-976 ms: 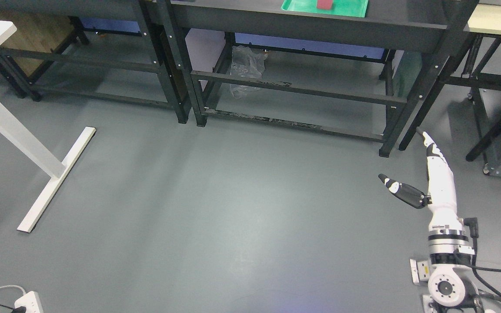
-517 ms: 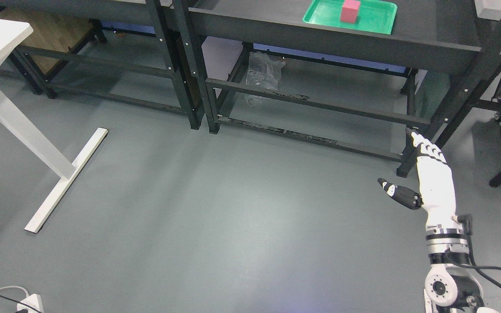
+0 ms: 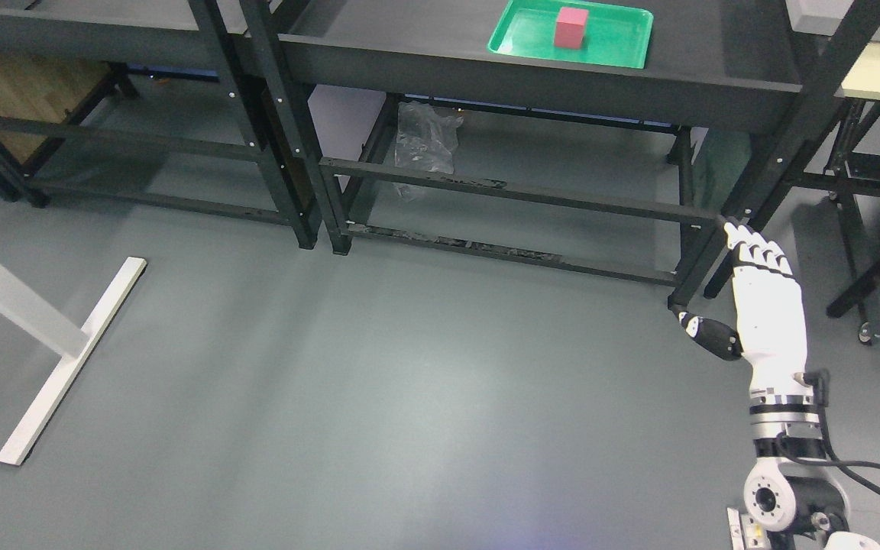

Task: Pick pink block from left shelf to tray
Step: 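Raise the right hand while driving toward the shelf with the green tray, then reach the right hand over the green tray toward the pink cube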

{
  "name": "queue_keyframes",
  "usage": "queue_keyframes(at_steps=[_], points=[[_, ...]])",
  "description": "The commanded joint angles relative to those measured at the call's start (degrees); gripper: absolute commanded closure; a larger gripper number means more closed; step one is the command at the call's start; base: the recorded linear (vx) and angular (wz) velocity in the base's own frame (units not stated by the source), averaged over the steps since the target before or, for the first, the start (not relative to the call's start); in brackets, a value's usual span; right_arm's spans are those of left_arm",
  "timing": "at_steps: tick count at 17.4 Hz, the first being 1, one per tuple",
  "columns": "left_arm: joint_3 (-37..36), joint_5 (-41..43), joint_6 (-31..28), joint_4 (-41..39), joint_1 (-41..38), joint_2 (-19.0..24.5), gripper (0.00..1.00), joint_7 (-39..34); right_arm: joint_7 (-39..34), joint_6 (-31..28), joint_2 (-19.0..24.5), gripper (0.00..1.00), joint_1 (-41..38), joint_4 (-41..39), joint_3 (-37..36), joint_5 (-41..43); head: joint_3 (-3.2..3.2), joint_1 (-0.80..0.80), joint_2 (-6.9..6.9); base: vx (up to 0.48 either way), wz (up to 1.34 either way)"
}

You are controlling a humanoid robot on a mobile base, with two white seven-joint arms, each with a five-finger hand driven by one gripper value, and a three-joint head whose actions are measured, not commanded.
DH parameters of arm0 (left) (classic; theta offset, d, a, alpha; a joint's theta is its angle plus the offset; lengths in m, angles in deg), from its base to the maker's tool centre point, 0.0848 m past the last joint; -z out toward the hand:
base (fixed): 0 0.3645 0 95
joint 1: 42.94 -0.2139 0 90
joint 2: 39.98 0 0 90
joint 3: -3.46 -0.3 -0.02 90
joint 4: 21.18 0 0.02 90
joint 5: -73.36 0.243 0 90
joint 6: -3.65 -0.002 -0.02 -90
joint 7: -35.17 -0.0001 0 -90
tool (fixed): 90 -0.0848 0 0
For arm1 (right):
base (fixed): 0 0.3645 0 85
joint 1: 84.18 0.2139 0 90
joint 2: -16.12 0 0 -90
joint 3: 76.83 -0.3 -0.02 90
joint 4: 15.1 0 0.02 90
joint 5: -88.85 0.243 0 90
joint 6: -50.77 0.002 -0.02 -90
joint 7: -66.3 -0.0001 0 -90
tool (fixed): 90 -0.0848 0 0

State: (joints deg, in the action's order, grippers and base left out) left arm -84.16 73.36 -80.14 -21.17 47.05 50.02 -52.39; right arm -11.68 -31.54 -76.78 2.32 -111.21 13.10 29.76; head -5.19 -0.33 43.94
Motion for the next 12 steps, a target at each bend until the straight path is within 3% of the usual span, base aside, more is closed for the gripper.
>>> queue_keyframes(at_steps=[1,12], points=[[0.00,0.09,0.03,-1.00,1.23,1.00,0.00,0.02,6.87,-1.71,0.53,0.06,0.60,-0.12,0.51,-0.68,0.00,0.00,0.00,0.126,-0.26],[0.00,0.09,0.03,-1.00,1.23,1.00,0.00,0.02,3.46,-1.80,0.70,0.05,0.95,-0.04,0.69,1.33,0.00,0.00,0.00,0.176,-0.02]])
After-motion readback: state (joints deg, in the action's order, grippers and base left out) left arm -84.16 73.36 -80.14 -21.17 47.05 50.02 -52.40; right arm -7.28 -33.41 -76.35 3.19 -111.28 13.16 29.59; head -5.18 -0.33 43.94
